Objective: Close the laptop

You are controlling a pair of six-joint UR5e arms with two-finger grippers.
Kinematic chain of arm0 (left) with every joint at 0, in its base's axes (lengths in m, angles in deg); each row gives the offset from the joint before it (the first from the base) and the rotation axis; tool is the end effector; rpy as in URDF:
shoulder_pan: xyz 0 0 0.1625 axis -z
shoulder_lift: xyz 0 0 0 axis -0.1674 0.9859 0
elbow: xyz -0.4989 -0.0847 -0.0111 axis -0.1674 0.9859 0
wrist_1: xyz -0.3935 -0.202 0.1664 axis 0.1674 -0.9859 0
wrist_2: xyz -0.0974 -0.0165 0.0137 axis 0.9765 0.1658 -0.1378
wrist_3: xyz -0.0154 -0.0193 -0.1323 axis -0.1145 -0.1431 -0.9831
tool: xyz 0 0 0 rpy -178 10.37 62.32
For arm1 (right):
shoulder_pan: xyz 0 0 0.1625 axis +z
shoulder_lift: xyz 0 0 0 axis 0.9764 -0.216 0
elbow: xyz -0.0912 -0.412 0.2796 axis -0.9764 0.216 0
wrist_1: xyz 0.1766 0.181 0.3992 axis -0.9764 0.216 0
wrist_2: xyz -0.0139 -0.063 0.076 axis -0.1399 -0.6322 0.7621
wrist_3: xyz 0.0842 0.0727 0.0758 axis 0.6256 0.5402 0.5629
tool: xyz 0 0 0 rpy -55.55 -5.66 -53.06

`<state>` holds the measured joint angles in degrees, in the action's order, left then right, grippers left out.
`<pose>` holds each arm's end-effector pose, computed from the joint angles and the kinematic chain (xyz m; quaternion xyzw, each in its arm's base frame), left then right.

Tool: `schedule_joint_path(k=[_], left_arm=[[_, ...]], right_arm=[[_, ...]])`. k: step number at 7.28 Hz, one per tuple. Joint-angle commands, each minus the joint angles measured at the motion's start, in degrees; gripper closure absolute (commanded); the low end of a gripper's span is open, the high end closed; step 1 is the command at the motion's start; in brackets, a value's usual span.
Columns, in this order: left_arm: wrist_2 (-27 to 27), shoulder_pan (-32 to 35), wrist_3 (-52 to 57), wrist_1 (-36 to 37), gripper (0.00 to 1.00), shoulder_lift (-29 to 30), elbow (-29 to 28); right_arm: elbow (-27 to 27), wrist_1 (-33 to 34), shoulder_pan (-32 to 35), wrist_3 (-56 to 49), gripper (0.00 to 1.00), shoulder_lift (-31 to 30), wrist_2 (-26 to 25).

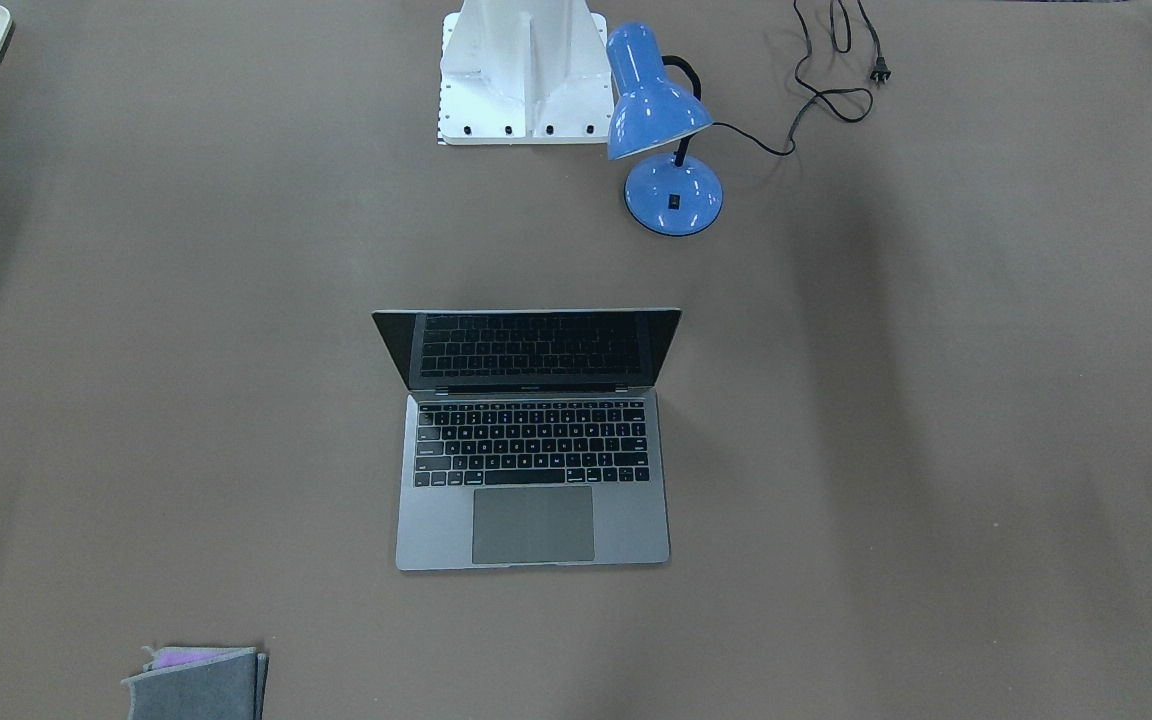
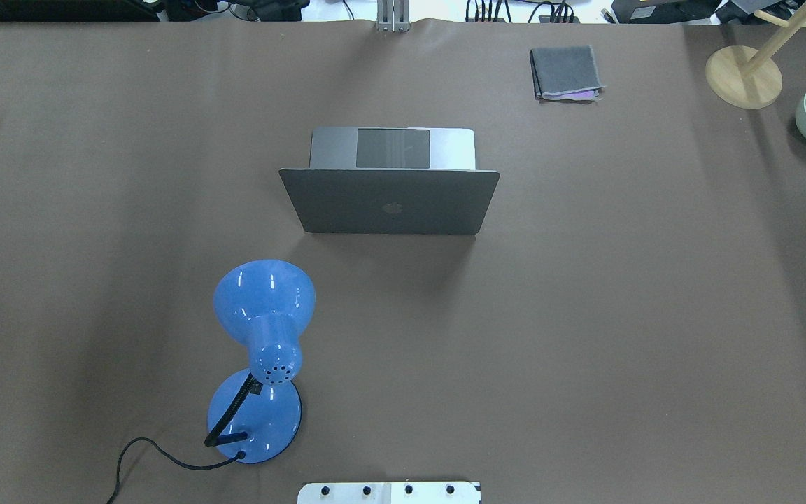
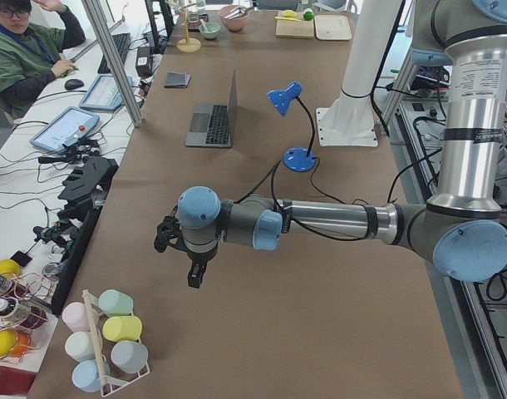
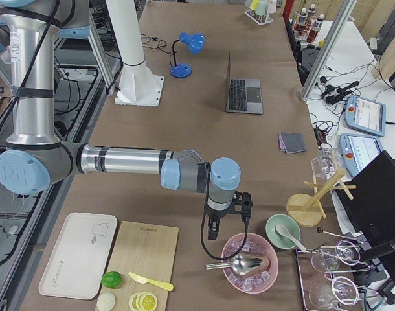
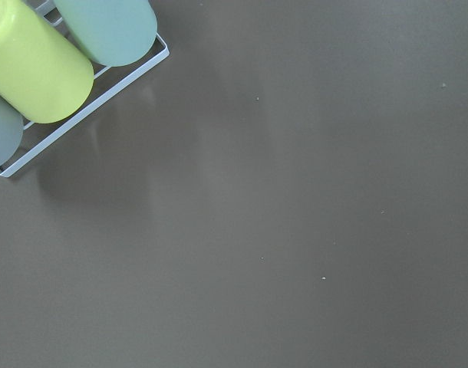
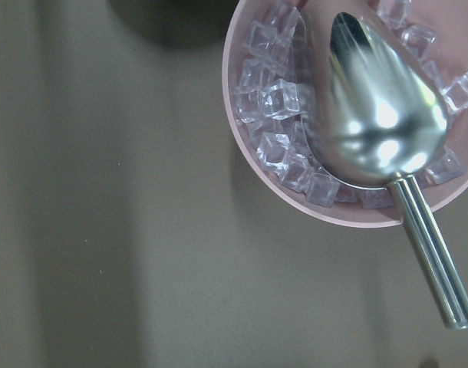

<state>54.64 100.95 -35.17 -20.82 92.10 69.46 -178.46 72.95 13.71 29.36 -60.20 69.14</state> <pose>-0.0470 -0.5736 0.7156 0.0966 0.3990 0.0482 0.9106 0.0587 -0.5109 0.7790 -0.0312 -0.3383 0.0207 0.9403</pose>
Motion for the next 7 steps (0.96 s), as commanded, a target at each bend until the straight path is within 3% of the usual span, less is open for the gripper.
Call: schedule_joint_path(k=[1, 4, 7], left_arm=[[-0.3, -0.2, 0.1, -0.3, 0.02, 0.1, 0.0], [0.1, -0.2, -0.1, -0.4, 0.02, 0.6, 0.4], [0.0, -0.2, -0.4, -8.9, 0.02, 0.0, -0.6]], right_arm=[[0.0, 0.0, 0.0, 0.1, 0.0, -0.1, 0.0], [-0.1, -0.6, -0.1, 0.0, 0.0, 0.6, -0.1], [0.2, -12.3, -0.1, 0.5, 0.0, 0.1, 4.7]])
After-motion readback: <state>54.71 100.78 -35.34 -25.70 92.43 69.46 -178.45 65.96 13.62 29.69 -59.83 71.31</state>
